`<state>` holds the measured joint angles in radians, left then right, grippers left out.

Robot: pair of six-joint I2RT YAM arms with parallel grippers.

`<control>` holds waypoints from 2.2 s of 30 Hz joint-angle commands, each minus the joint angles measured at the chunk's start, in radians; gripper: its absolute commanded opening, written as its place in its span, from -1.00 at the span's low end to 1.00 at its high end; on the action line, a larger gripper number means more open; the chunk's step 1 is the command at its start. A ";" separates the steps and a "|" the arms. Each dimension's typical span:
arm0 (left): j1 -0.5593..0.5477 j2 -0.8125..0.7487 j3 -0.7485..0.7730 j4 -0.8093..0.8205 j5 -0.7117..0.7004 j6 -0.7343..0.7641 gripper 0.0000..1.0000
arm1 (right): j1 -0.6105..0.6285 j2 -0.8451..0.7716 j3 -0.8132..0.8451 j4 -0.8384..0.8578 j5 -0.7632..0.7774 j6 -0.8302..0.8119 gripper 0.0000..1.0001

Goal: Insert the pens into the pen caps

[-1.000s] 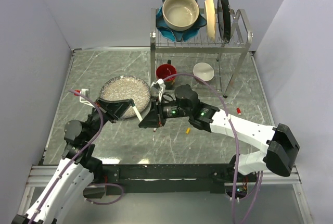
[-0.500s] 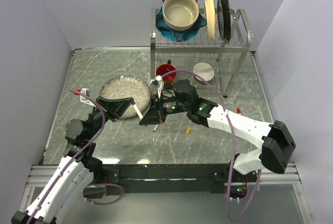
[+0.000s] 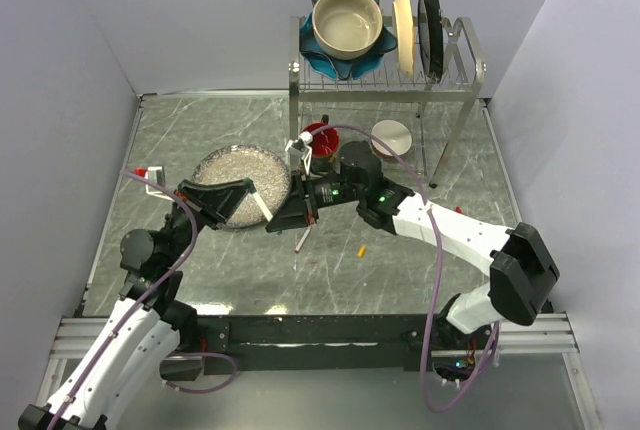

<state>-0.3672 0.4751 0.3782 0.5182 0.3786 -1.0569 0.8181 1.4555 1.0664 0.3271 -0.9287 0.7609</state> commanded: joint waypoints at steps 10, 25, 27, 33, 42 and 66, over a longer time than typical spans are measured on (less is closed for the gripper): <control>-0.139 0.008 -0.068 -0.171 0.639 -0.080 -0.98 | -0.142 0.037 0.205 0.582 0.392 0.172 -1.00; -0.229 0.092 -0.024 -0.380 0.566 0.061 -0.98 | -0.145 0.051 0.412 0.298 0.468 0.002 -1.00; -0.259 0.108 0.005 -0.468 0.547 0.099 -0.98 | -0.143 0.049 0.414 0.311 0.481 -0.015 -1.00; -0.288 0.082 -0.008 -0.451 0.532 0.097 -0.98 | -0.169 0.092 0.512 0.285 0.433 0.015 -1.00; -0.288 0.098 0.047 -0.265 0.523 0.005 -0.98 | -0.154 0.016 0.321 0.392 0.317 -0.001 -1.00; -0.266 0.445 0.766 -0.767 0.139 0.481 0.38 | -0.091 -0.382 -0.366 0.169 0.340 -0.195 -1.00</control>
<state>-0.6338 0.9199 1.0214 -0.1535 0.5339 -0.6811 0.7399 1.1706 0.8028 0.5014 -0.6933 0.5808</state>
